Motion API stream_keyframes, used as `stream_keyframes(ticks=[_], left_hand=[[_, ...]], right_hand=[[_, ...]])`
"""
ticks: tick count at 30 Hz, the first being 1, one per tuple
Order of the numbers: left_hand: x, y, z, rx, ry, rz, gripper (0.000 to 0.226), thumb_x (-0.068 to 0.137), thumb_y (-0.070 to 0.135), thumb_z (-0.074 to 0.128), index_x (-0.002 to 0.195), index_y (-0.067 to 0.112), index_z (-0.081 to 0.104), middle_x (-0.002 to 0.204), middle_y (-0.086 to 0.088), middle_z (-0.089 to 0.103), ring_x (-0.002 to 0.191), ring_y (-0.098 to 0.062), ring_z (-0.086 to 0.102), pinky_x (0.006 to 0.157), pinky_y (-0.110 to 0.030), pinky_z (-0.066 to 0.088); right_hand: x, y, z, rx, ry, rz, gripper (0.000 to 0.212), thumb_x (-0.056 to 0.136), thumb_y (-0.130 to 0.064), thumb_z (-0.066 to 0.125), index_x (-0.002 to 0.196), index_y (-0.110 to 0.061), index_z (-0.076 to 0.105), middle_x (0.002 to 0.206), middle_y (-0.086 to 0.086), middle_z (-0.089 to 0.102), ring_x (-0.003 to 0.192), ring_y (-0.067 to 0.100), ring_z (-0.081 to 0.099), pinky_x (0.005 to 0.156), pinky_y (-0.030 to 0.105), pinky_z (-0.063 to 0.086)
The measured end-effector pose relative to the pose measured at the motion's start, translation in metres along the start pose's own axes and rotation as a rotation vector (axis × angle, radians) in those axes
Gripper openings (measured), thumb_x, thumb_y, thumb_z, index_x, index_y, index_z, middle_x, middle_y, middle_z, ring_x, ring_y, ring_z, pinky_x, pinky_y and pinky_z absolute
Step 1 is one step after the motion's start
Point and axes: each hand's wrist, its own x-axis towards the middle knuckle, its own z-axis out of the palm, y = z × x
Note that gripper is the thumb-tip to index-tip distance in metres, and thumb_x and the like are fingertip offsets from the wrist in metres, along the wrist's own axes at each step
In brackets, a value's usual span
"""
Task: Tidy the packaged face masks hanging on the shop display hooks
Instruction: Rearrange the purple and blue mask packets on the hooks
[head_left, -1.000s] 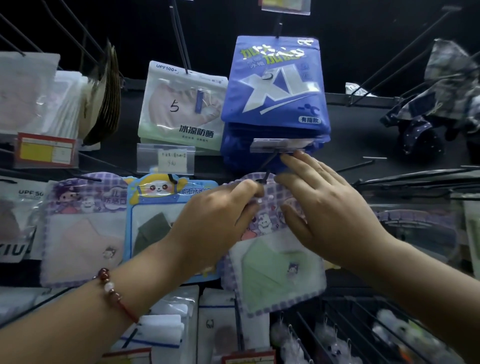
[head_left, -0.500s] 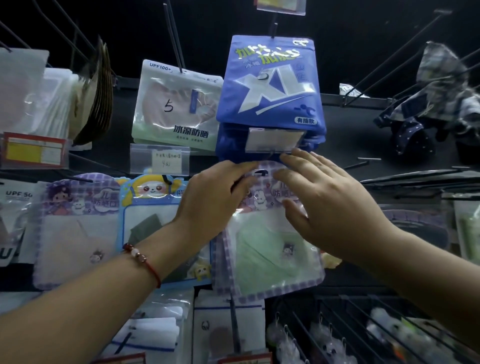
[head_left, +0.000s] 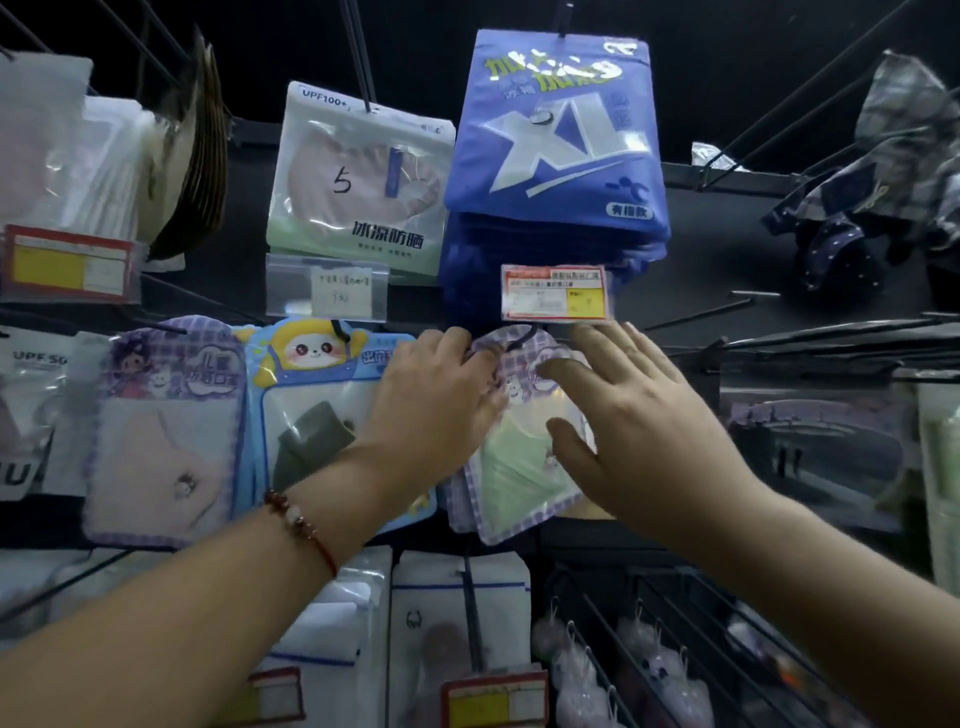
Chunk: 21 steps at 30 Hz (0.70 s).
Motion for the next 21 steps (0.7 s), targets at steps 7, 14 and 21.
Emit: stream_keyframes(ticks=[7, 14, 21], left_hand=[[-0.088, 0.005, -0.067, -0.117, -0.228, -0.191, 0.055, 0.096, 0.058, 0.042, 0.145, 0.034, 0.045, 0.153, -0.007, 0.042, 0.137, -0.030, 0.042, 0.109, -0.048, 0.037], [-0.169, -0.037, -0.112, -0.156, -0.504, -0.520, 0.070, 0.088, 0.081, 0.026, 0.151, 0.052, 0.023, 0.162, 0.015, 0.017, 0.146, -0.011, 0.020, 0.116, -0.032, 0.024], [-0.208, -0.105, -0.118, -0.190, -0.579, -0.634, 0.064, 0.089, 0.071, 0.036, 0.150, 0.056, 0.019, 0.162, 0.019, 0.011, 0.147, -0.010, 0.016, 0.116, -0.034, 0.023]], right_hand=[[-0.014, -0.047, 0.007, 0.274, -0.222, 0.181, 0.065, 0.096, -0.050, 0.046, 0.153, -0.035, 0.018, 0.164, -0.008, -0.001, 0.150, 0.012, -0.006, 0.109, 0.022, -0.011], [-0.039, -0.121, 0.007, 0.644, -0.365, 0.306, 0.067, 0.091, -0.059, 0.050, 0.150, -0.047, 0.020, 0.158, -0.026, 0.012, 0.145, -0.002, 0.013, 0.114, 0.023, 0.020], [-0.029, -0.209, 0.029, 0.728, -0.377, 0.249, 0.063, 0.094, -0.058, 0.046, 0.150, -0.046, 0.020, 0.156, -0.031, 0.009, 0.144, -0.007, 0.004, 0.114, 0.017, 0.015]])
